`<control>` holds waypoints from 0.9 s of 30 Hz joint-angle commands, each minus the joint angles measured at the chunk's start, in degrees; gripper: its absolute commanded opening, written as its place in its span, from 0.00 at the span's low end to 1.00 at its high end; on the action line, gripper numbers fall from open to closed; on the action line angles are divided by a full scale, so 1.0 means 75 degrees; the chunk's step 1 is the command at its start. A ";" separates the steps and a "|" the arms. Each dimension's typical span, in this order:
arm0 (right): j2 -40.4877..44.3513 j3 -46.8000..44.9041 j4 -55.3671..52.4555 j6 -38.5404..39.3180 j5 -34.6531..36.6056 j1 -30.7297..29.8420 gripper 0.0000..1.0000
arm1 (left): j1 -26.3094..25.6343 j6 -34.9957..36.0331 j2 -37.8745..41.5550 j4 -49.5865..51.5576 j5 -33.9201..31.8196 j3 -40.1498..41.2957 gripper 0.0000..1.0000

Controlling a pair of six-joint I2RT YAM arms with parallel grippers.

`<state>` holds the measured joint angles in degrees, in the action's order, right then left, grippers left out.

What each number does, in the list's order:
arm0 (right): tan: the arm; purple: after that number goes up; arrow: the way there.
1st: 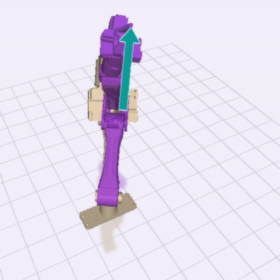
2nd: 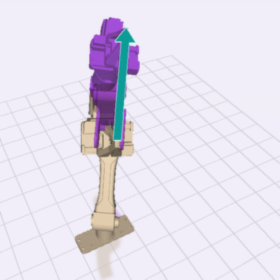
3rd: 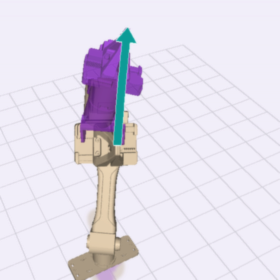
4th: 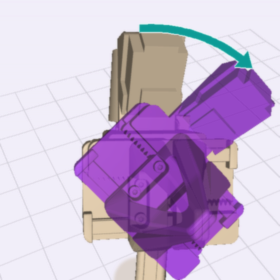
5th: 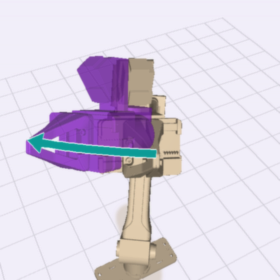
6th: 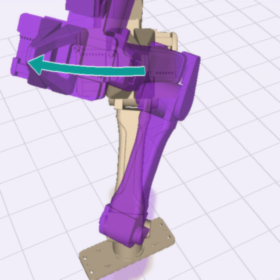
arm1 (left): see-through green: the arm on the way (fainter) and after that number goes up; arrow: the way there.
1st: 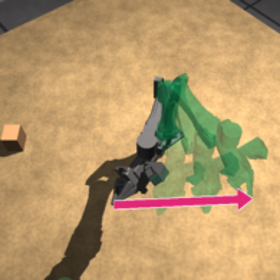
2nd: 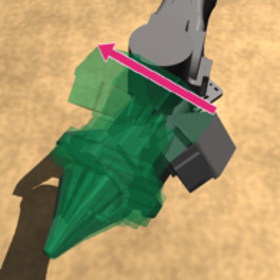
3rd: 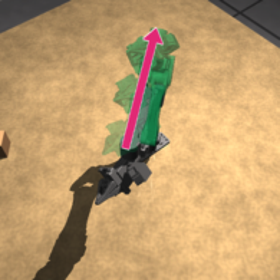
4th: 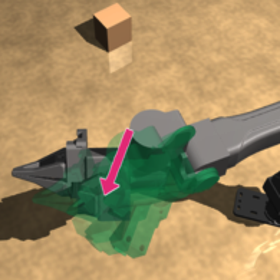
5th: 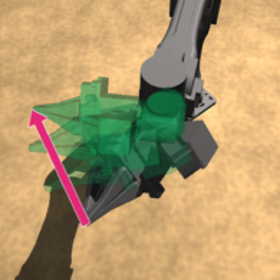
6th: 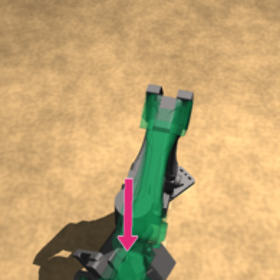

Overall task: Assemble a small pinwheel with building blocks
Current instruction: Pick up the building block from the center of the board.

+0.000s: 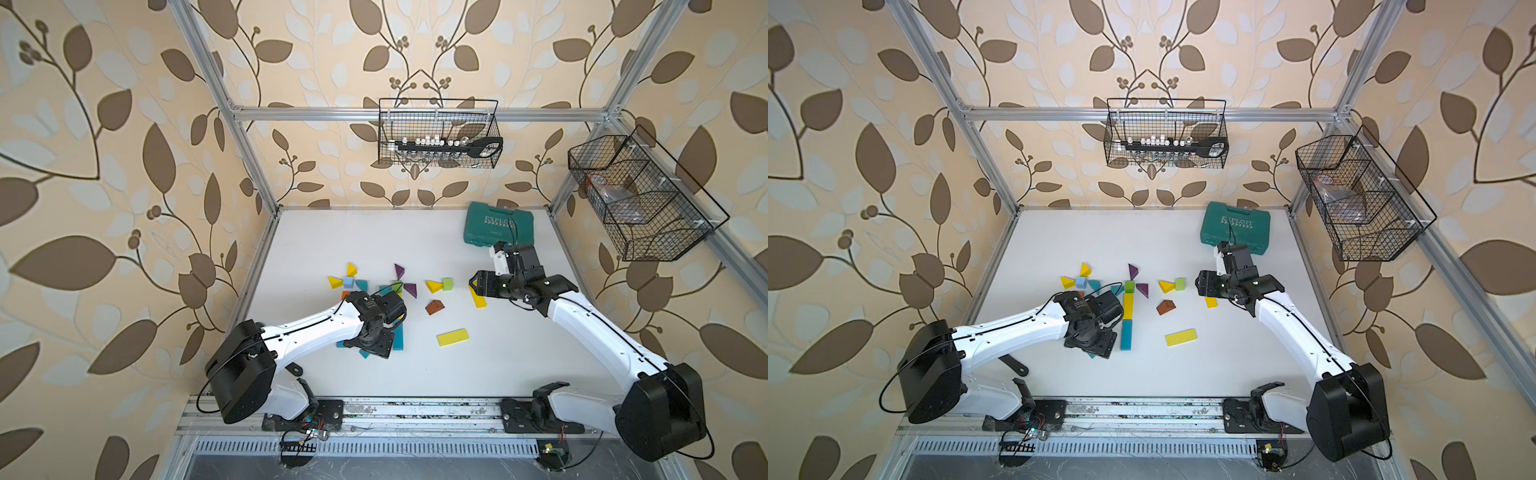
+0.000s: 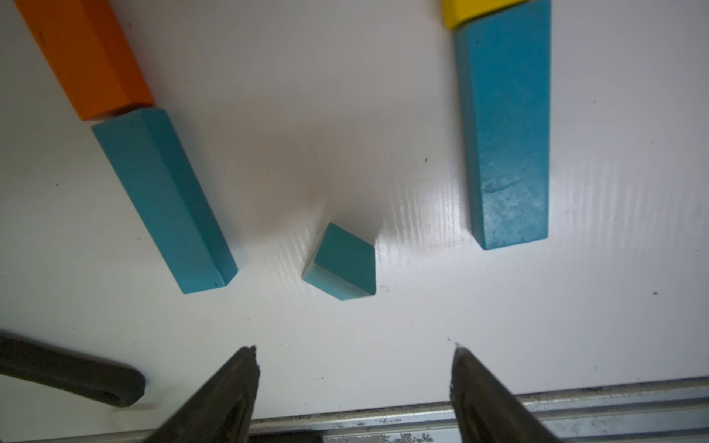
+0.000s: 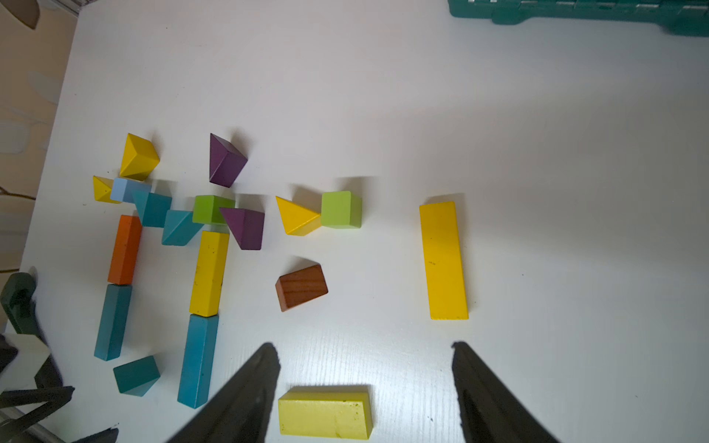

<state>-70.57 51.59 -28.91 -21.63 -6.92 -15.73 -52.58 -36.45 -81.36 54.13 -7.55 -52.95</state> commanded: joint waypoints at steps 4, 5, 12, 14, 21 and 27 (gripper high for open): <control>0.0139 -0.0216 0.0012 -0.0090 -0.0080 0.0013 0.72 | 0.0065 0.0107 -0.0671 -0.0159 -0.0249 0.0005 0.68; 0.0131 -0.0206 -0.0010 -0.0070 -0.0075 0.0011 0.73 | 0.0082 0.0082 -0.0742 -0.0215 -0.0247 0.0025 0.65; 0.0151 -0.0259 -0.0037 -0.0024 -0.0087 0.0122 0.73 | 0.0331 -0.0087 -0.1004 -0.0733 -0.0141 0.0202 0.59; 0.0168 -0.0297 -0.0037 -0.0072 -0.0115 0.0127 0.73 | 0.0331 -0.0091 -0.1120 -0.0803 -0.0186 0.0186 0.57; 0.0250 -0.0404 -0.0029 -0.0094 -0.0157 0.0125 0.72 | 0.0538 -0.0005 -0.1405 -0.1084 -0.0061 0.0281 0.38; 0.0503 -0.0796 0.0657 0.0026 -0.0860 -0.0052 0.71 | 0.0665 -0.0210 -0.0715 -0.0738 -0.0045 0.0154 0.18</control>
<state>-68.53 47.72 -27.24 -22.00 -9.39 -15.09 -48.56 -36.42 -90.45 46.52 -8.40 -51.48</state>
